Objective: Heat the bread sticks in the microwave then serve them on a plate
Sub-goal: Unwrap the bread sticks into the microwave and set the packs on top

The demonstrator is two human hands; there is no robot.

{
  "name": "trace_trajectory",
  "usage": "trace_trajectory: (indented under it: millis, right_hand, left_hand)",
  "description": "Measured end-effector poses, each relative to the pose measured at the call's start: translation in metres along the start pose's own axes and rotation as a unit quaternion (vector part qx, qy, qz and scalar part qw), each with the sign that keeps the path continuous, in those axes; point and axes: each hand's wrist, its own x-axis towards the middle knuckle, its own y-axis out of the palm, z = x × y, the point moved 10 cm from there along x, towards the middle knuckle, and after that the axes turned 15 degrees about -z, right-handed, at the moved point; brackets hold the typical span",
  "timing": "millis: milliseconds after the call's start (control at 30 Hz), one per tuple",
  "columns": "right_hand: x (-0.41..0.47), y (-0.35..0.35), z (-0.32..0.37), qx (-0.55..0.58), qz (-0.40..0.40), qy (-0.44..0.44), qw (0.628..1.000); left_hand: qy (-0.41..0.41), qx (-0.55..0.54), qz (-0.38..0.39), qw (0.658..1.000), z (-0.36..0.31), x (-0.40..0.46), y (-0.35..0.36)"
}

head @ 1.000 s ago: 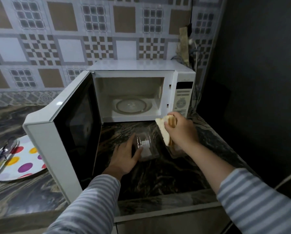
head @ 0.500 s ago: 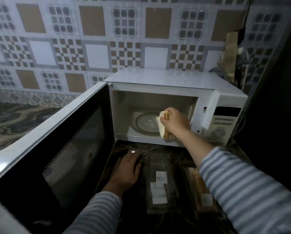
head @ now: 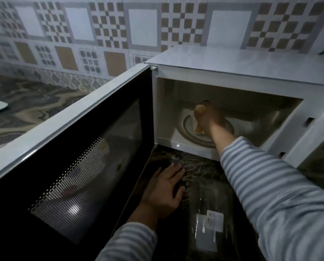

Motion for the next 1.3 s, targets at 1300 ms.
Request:
trace_trajectory:
  millis: [1300]
  right_hand:
    - [-0.243,-0.195,-0.097,-0.062,-0.078,0.001,0.995]
  left_hand:
    - [0.079,-0.119,-0.074,0.987,-0.137,-0.018,-0.105]
